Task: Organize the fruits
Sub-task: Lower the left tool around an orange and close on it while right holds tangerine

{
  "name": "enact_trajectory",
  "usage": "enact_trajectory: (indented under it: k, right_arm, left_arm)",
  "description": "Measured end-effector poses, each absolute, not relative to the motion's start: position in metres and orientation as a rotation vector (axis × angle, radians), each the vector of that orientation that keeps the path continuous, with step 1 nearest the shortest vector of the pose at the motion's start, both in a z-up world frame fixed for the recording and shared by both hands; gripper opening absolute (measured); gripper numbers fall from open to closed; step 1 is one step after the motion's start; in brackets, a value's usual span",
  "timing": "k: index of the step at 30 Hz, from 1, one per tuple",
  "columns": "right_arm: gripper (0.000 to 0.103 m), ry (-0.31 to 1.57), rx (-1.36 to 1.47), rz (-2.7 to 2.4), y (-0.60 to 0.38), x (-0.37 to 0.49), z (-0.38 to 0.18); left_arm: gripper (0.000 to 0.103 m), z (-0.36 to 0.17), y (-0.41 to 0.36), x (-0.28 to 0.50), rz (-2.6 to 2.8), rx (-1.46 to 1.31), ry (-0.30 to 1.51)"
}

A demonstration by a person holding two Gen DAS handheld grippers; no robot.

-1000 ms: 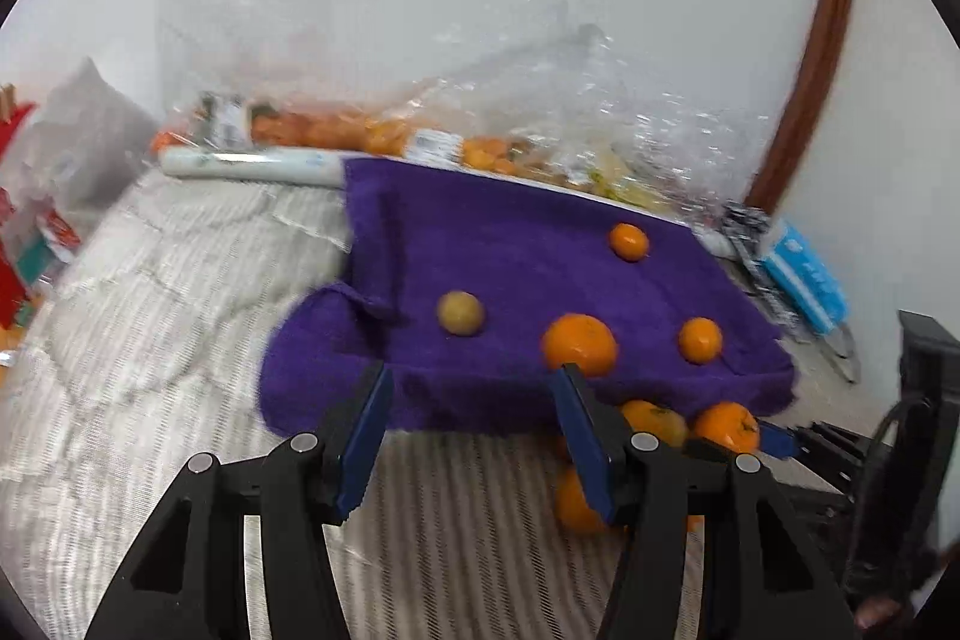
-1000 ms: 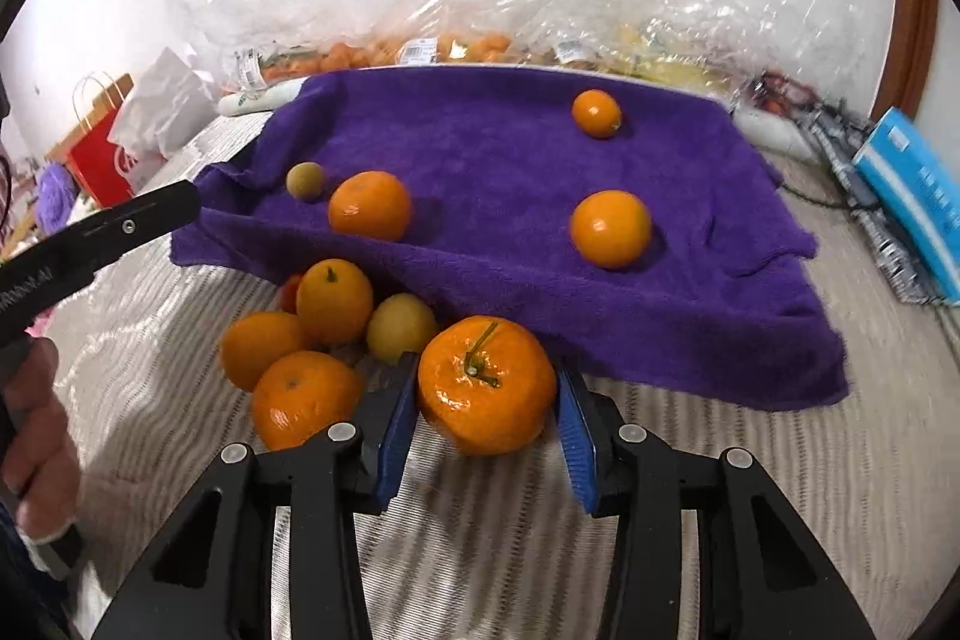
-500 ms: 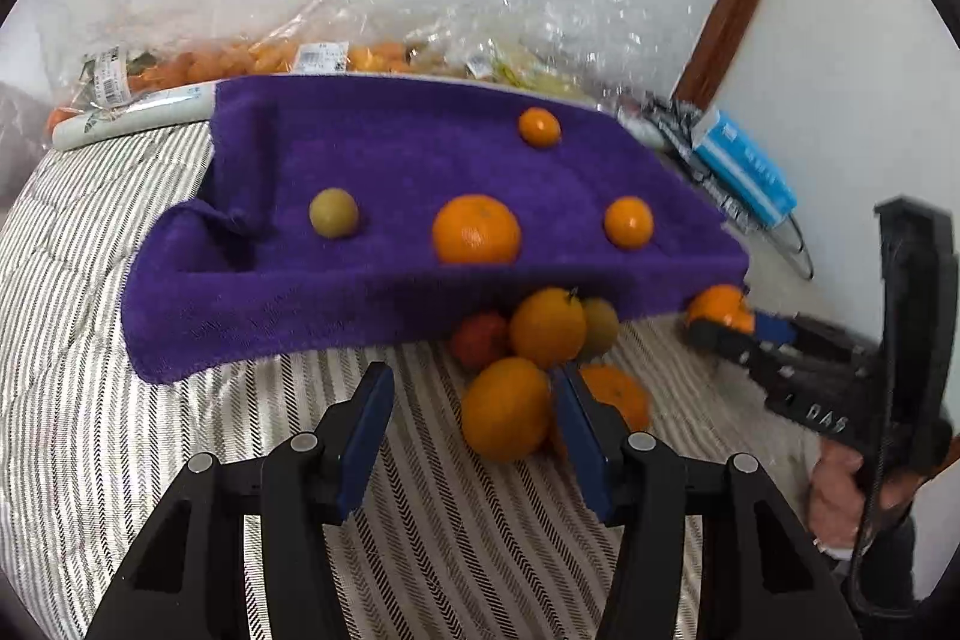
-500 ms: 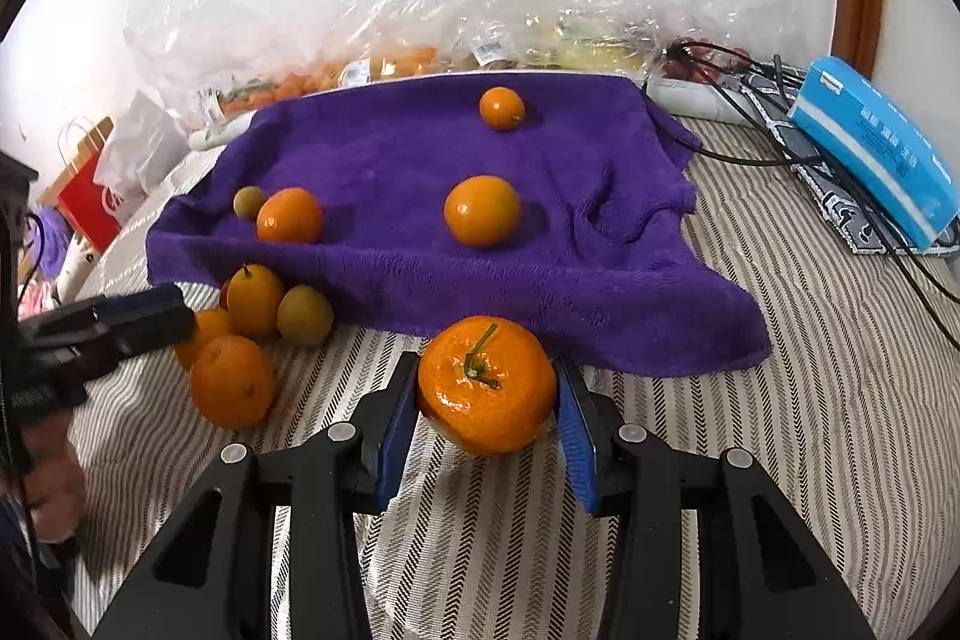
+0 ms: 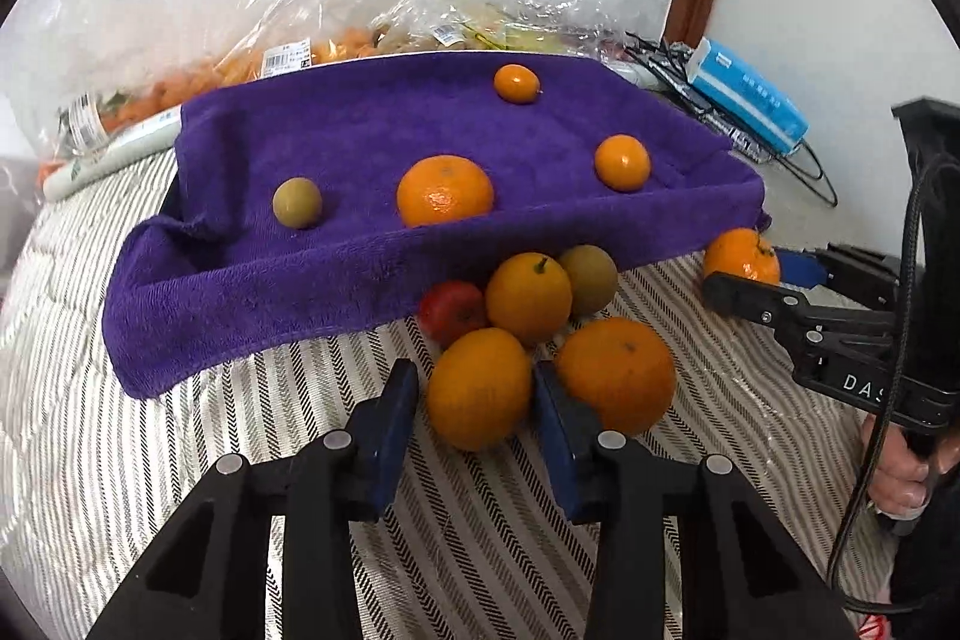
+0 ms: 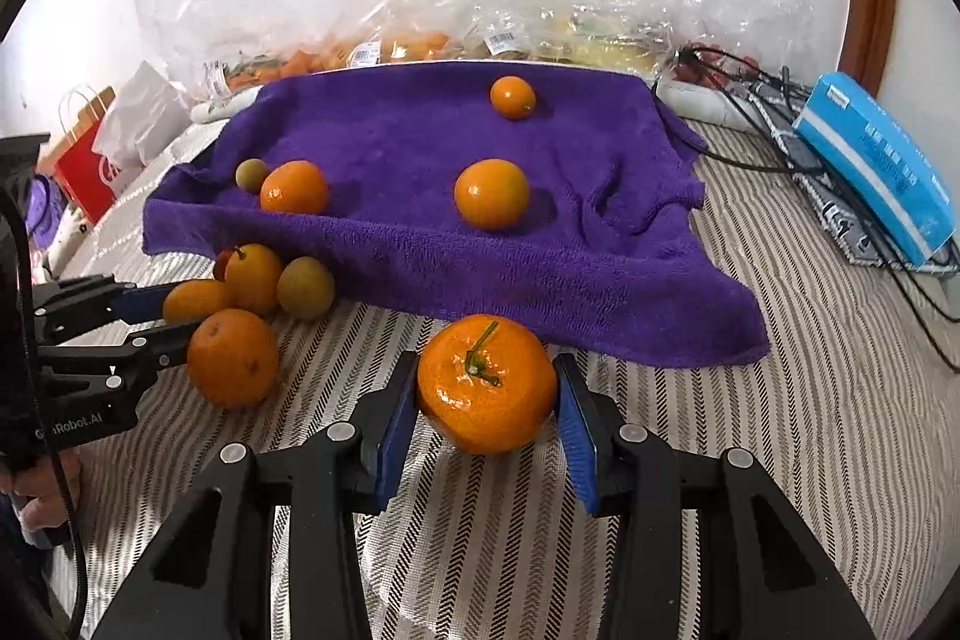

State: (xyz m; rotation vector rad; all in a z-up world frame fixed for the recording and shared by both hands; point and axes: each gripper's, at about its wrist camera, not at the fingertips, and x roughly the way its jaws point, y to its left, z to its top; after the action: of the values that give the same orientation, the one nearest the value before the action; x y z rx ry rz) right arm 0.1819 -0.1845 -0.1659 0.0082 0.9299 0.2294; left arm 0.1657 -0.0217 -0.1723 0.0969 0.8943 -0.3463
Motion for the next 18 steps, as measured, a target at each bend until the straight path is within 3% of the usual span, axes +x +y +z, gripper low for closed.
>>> enact_trajectory:
  k: [18]
  right_arm:
    - [0.048,0.969,-0.033,0.212,-0.1786,0.1881,-0.1712]
  left_arm:
    - [0.037,-0.1735,-0.0227,0.1680,-0.356,0.098,0.892]
